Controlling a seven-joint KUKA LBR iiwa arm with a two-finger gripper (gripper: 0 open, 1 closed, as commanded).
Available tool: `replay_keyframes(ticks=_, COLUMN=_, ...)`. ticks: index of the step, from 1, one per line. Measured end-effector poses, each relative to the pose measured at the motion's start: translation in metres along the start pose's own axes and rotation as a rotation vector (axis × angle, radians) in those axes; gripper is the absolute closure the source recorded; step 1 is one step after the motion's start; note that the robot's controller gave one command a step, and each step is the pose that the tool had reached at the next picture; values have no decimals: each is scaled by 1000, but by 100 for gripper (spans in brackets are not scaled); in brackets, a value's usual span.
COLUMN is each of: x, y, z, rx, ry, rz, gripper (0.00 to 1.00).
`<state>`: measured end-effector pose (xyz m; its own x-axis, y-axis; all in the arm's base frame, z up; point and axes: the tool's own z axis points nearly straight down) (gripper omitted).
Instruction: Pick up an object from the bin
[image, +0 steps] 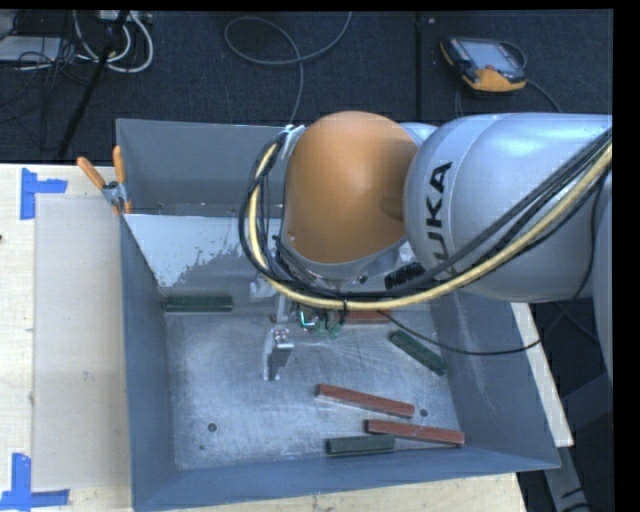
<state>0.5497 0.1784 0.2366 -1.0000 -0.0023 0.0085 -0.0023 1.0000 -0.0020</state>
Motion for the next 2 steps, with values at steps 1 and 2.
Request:
replay_keyframes(ticks=1, x=-2, y=-1, z=-5, rx=-2, ry=-8, rz=3, gripper=0)
replay_keyframes(ticks=2, x=-3, y=-18, z=21, rx=-4, ry=-13, rz=-92, gripper=0)
